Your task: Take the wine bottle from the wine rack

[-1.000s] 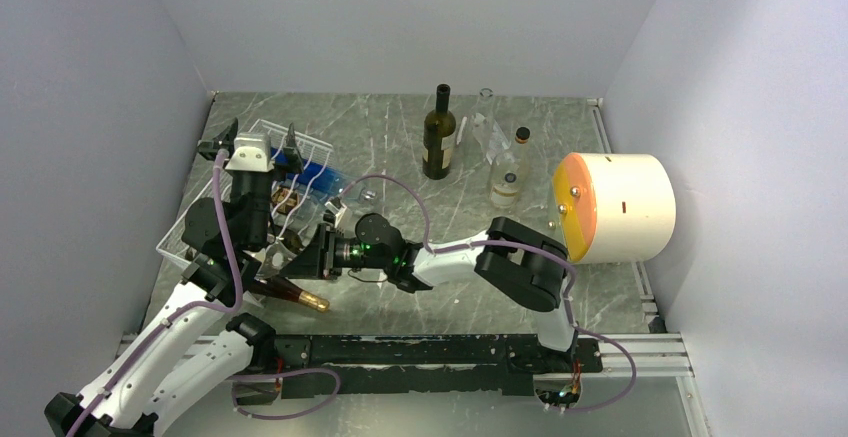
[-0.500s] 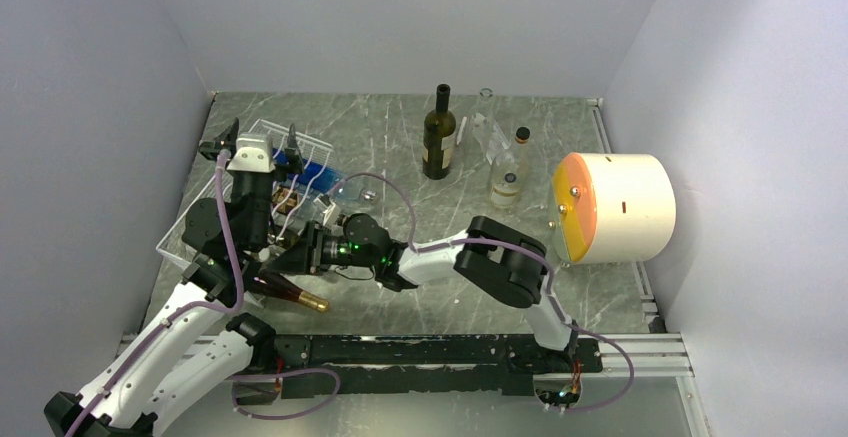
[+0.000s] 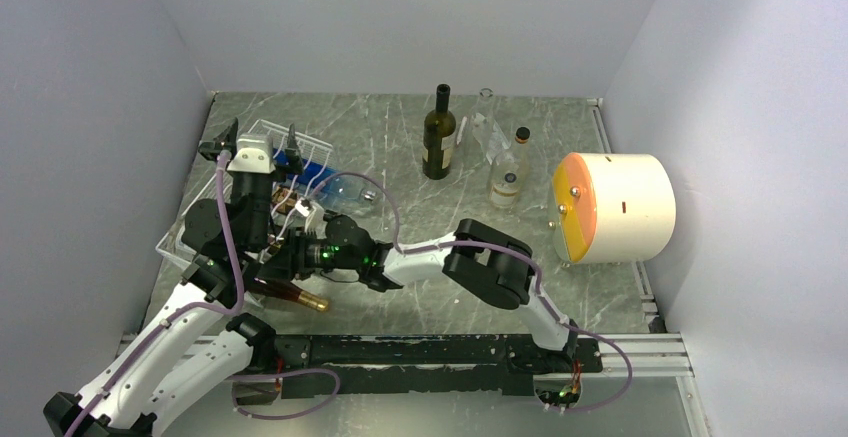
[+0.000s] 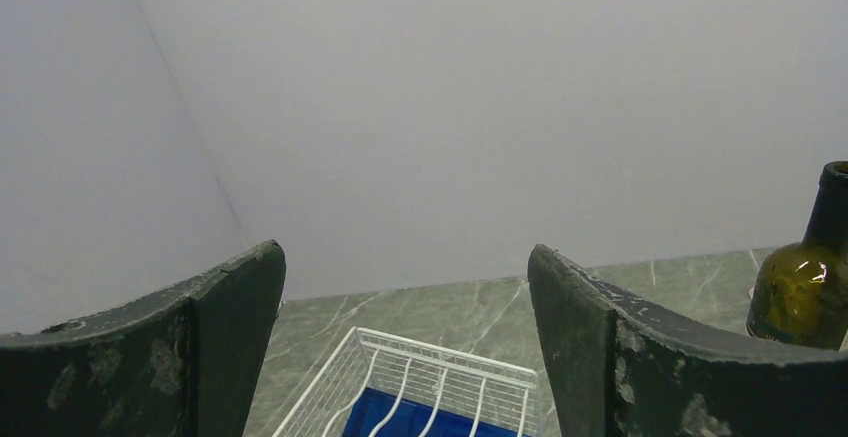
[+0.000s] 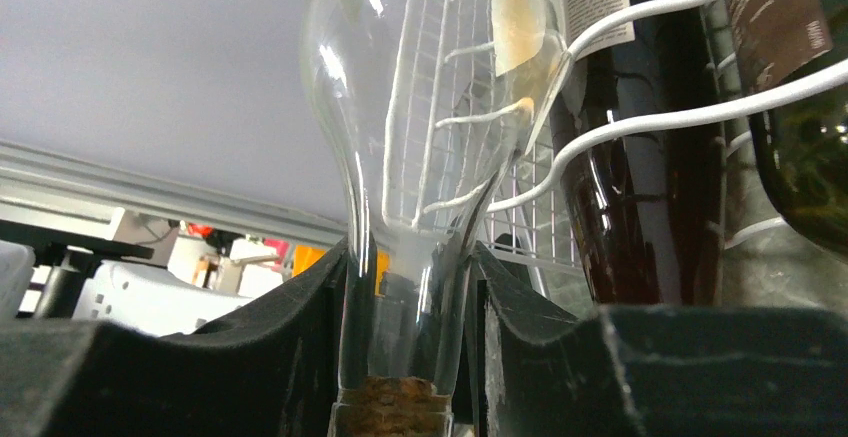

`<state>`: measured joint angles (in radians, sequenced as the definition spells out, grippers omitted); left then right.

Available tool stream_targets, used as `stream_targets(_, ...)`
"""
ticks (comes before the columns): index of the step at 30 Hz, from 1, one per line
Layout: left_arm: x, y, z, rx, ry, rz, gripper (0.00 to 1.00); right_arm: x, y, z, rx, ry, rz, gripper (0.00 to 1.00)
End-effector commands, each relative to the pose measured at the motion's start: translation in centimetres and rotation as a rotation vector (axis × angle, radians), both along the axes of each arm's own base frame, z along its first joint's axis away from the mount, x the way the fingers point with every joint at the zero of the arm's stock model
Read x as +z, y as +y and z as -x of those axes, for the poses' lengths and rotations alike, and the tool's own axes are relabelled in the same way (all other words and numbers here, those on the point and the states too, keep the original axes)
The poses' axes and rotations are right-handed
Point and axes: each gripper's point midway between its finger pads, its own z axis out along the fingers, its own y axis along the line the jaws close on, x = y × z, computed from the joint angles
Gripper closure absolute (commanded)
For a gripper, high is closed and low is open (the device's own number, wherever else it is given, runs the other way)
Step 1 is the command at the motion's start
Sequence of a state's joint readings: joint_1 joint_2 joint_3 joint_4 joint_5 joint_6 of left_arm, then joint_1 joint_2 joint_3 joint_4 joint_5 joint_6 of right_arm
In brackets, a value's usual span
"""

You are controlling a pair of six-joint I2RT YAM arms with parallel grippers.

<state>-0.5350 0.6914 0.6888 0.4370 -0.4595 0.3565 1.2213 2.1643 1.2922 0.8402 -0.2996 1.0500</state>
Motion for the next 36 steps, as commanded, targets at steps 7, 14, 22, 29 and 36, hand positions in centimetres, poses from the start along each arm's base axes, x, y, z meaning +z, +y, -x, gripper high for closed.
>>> stream_targets(7, 1.8, 0.4, 0.9, 0.008, -0.055, 0.02, 0.05, -2.2, 0.0, 0.8, 0.179, -0.073, 0.199, 0.27)
stream_targets(14, 1.6, 0.2, 0.7, 0.008, -0.047, 0.011, 0.05, -1.0, 0.1, -0.2, 0.25, -0.101, 0.28, 0.21)
stream_targets(22, 1.7, 0.4, 0.9, 0.01, -0.052, 0.011, 0.06, -1.0, 0.1, -0.3, 0.289, -0.039, 0.297, 0.21)
stream_targets(29, 1.7, 0.2, 0.9, 0.004, -0.053, 0.008, 0.06, -1.0, 0.7, 0.0, 0.301, -0.019, 0.283, 0.25)
stream_targets(36, 1.6, 0.3, 0.8, 0.009, -0.051, 0.009, 0.05, -1.2, 1.9, 0.2, 0.333, 0.016, 0.263, 0.35)
